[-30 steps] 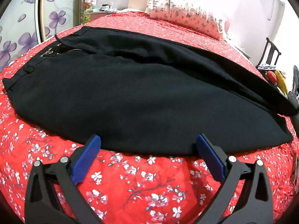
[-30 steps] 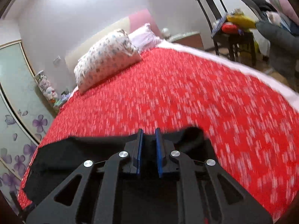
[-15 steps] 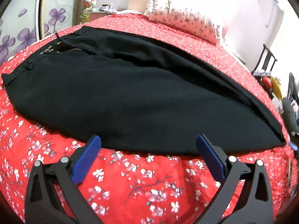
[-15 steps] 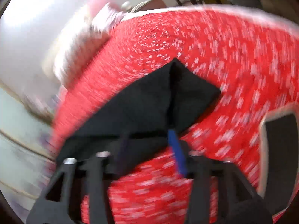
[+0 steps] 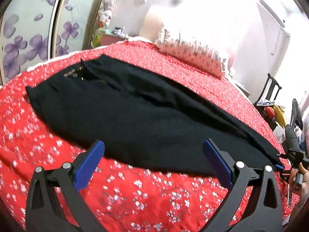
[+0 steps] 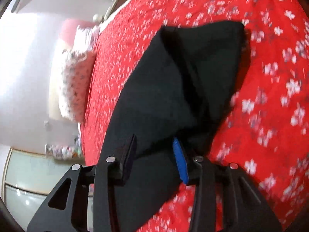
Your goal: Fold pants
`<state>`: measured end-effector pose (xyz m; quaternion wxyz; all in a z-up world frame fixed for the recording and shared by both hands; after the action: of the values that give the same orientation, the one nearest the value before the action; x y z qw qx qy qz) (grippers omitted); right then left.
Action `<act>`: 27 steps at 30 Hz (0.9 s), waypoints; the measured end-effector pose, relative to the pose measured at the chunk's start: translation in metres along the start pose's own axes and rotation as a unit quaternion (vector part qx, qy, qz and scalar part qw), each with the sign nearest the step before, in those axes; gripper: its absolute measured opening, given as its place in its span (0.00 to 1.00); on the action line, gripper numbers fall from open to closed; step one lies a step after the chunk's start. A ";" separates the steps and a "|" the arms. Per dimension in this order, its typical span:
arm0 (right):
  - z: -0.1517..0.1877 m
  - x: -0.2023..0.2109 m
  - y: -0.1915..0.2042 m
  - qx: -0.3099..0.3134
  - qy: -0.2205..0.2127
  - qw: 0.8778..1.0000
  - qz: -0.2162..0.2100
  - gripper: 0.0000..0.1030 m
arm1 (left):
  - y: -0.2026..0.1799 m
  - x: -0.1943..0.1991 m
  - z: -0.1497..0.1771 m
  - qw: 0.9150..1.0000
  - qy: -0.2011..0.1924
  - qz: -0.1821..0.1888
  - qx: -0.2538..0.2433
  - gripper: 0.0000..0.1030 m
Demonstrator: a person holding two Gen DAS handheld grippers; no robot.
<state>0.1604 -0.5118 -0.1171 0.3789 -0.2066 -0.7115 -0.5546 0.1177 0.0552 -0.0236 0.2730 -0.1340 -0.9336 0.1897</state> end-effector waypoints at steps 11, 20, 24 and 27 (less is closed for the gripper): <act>-0.018 0.032 -0.029 -0.033 -0.096 0.993 -0.056 0.04 | 0.001 -0.003 -0.013 1.000 0.008 0.029 0.004 0.98; -0.007 0.013 -0.028 0.046 -0.146 0.988 -0.018 0.03 | 0.032 -0.051 -0.113 0.999 0.012 0.034 0.026 0.98; 0.000 0.010 -0.016 0.102 -0.190 0.976 0.000 0.03 | 0.052 -0.108 -0.162 0.997 0.062 0.019 0.051 0.98; -0.003 0.006 -0.013 0.104 -0.193 0.976 -0.014 0.03 | 0.075 -0.159 -0.186 0.991 0.088 -0.007 0.101 0.98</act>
<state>0.1483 -0.5190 -0.1205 0.2466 -0.2594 -0.8275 -0.4326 0.3627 0.1180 0.0162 0.3678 -0.1153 -0.8827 0.2688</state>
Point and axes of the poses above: each gripper's, at about its wrist camera, not at the fingertips, and x roughly against the way its jaws point, y to its left, z to its underside, the point moved 6 cm from there along -x, roughly the way its jaws point, and after that the axes turned 14 degrees about z, right-handed, at the moved point
